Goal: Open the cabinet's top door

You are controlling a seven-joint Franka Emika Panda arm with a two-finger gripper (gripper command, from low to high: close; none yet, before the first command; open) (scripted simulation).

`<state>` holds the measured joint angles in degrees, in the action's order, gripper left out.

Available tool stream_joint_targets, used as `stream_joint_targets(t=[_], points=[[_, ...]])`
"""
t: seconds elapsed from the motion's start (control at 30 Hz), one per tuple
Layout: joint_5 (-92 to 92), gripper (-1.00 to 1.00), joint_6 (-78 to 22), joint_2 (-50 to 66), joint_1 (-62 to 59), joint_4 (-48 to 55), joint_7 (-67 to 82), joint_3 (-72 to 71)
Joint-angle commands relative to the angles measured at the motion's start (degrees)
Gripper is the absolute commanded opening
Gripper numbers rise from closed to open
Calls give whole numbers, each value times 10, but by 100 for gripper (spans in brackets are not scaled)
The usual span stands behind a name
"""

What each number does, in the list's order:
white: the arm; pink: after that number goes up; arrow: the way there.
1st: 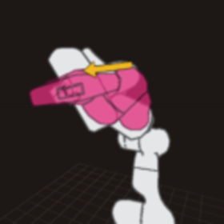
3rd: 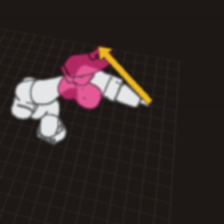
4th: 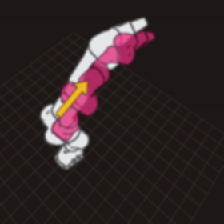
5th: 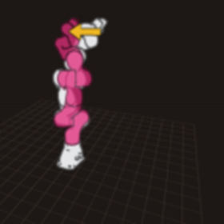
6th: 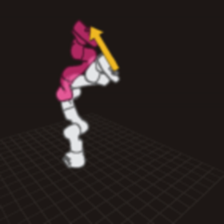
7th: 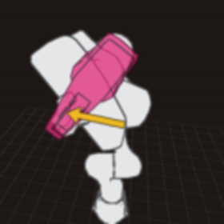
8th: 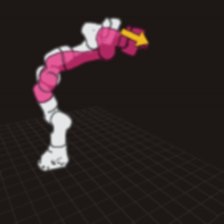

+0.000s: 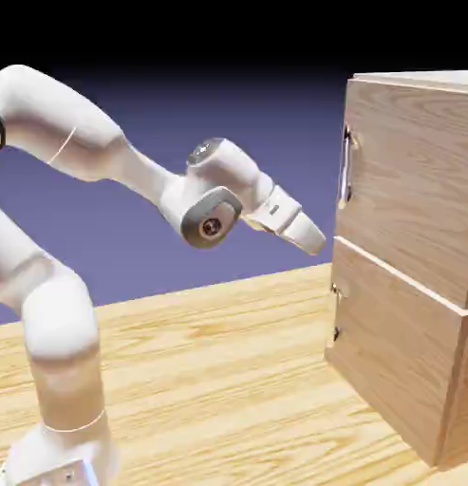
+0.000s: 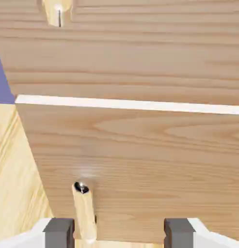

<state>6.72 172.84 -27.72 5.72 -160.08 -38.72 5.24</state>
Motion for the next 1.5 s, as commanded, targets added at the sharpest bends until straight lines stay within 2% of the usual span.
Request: stream_joint_targets(t=[0.0, 1.47], points=[[25, 0, -4, 18, 19, 3, 14, 19], [1122, 0, -194, 823, 839, 154, 624, 874]])
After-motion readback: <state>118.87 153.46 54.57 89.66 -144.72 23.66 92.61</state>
